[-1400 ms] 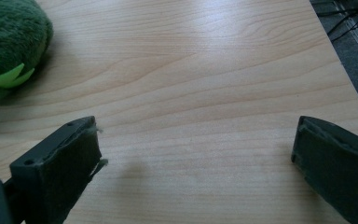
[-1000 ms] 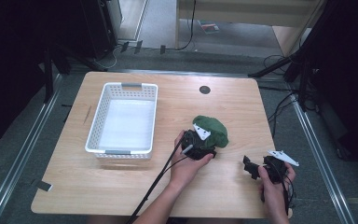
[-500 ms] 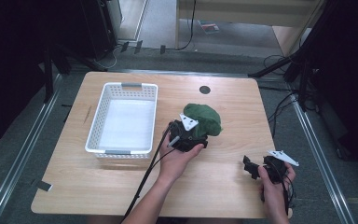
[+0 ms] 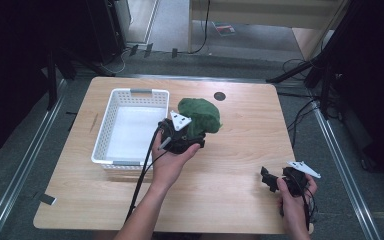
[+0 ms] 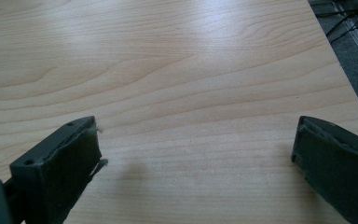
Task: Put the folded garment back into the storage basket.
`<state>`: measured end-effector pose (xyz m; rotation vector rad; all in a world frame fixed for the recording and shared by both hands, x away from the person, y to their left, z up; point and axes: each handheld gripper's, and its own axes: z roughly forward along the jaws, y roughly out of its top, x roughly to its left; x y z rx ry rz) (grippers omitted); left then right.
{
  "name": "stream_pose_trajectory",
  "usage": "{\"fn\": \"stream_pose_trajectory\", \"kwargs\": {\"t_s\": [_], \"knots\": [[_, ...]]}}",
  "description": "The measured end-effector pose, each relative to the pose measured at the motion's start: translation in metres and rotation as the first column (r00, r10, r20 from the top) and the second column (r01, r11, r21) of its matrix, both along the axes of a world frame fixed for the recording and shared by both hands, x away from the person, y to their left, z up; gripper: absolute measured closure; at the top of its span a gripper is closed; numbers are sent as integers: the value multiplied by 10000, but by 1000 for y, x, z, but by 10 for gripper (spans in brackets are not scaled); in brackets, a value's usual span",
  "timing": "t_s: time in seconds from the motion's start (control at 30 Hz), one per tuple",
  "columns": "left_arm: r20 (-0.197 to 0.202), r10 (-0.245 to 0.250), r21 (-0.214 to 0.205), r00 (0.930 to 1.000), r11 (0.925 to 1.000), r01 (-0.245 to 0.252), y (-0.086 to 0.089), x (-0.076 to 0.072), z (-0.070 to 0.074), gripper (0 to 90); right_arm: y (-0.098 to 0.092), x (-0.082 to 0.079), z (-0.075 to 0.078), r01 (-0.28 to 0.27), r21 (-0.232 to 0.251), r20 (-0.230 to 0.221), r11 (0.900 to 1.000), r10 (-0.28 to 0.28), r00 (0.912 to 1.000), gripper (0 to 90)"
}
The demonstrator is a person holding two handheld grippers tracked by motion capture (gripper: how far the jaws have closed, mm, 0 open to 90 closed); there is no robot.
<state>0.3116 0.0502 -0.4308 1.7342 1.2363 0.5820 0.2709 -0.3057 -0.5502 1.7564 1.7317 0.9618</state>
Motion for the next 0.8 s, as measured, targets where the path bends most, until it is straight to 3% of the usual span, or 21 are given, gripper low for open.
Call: {"fn": "stream_pose_trajectory", "kwargs": {"t_s": [0.2,0.43,0.6,0.8], "knots": [[61,481,-191,9988,9987,-480,26,2,6,269,2,-1,1,-71,-79,224,9999,73,9997,14],[67,1093,-206,9940,9938,-1092,55,5,7,269,3,-4,2,-244,-130,820,9996,254,9963,21],[0,1762,-303,9844,9839,-1761,85,8,7,269,4,-5,3,-171,-143,993,9998,184,9949,36],[-121,2199,-297,9755,9750,-2202,105,12,3,269,7,-7,3,-280,-391,1292,9988,328,9911,54]]}}
